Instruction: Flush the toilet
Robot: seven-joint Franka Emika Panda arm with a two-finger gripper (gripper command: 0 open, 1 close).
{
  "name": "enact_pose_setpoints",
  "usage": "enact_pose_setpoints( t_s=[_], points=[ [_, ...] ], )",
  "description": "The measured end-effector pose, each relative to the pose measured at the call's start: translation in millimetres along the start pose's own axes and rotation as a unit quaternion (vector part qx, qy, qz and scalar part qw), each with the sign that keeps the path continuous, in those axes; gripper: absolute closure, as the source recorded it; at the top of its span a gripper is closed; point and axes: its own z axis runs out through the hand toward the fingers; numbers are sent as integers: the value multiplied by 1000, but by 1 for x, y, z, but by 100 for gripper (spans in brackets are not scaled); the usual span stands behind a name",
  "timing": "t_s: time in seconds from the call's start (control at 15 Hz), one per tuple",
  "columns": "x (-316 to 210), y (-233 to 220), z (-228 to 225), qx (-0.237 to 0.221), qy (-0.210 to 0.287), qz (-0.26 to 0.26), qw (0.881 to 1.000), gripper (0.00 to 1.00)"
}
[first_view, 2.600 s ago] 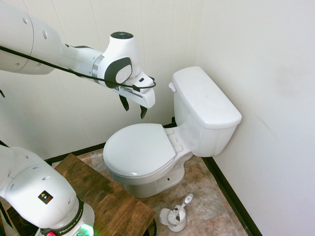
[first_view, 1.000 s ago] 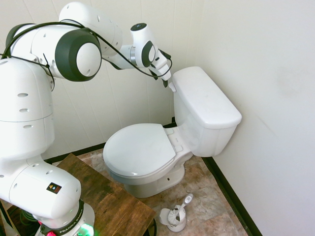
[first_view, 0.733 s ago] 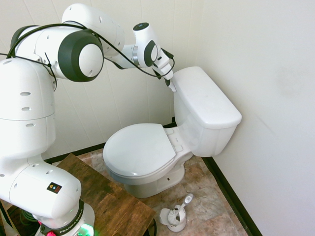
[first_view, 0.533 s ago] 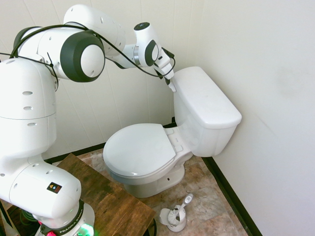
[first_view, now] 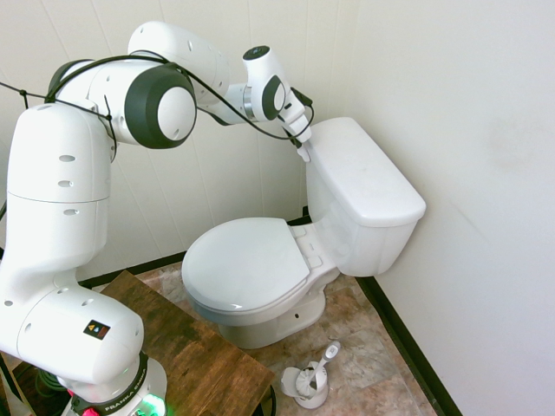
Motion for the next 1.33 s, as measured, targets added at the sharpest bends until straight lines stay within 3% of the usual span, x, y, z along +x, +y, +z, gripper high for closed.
enact_pose_setpoints(
  t_s=[1.33],
  points=[
    [5, -9, 44, -11, 10, 32, 999, 100]
  ],
)
